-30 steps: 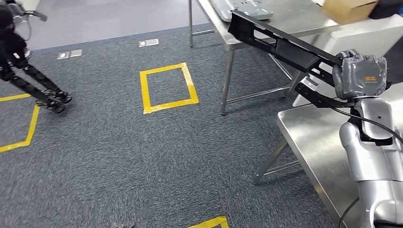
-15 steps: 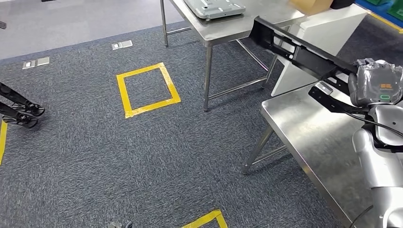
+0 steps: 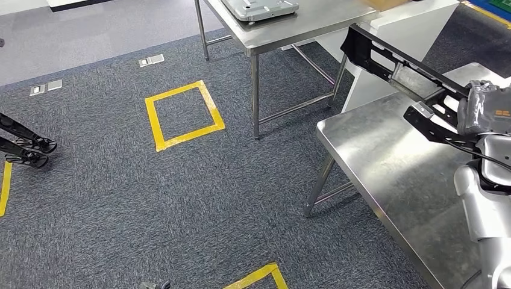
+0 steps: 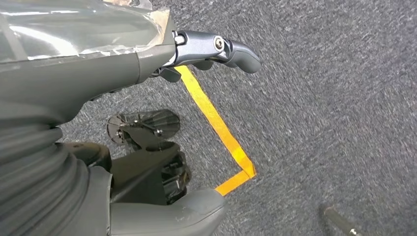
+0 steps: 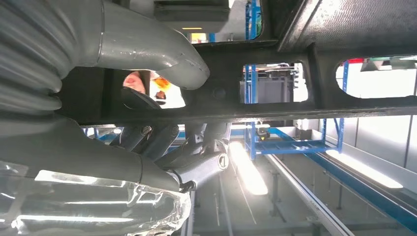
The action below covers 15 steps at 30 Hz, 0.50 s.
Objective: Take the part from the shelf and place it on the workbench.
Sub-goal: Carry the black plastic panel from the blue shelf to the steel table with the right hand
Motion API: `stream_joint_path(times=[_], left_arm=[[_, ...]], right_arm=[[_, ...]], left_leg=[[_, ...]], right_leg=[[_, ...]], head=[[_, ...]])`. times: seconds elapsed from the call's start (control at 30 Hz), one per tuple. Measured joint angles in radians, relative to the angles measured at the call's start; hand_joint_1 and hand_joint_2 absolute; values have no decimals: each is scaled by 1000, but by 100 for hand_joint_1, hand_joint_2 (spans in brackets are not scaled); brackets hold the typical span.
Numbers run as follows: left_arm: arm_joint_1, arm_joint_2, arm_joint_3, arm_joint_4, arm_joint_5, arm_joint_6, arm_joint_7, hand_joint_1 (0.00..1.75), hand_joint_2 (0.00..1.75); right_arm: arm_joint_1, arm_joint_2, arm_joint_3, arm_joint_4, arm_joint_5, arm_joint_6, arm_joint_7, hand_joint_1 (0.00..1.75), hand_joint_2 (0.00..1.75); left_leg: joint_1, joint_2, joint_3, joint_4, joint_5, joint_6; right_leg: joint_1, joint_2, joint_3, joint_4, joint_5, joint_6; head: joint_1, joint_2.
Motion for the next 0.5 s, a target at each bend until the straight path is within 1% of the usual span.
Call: stream_joint_path(times=[0.3, 0.37, 0.5], left_arm=[[0, 1, 7, 0, 2, 4, 1, 0, 175], [0, 1, 8, 0, 2, 4, 1, 0, 175], [0, 1, 8, 0, 2, 4, 1, 0, 175]], right_arm=[[4, -15, -7, 4, -10, -4, -2, 175, 175], [0, -17, -7, 6, -12, -4, -2, 175, 175], [-2, -21, -8, 7, -12, -4, -2, 175, 175]], left_leg=[[1, 1, -56, 57, -5, -15], [1, 1, -69, 71, -8, -17], [1, 1, -91, 96, -13, -19]], right_leg=[[3, 1, -57, 57, -6, -7], [4, 1, -69, 69, -7, -8], [5, 1, -91, 91, -11, -6]], head=[[0, 0], [0, 0], [0, 0]])
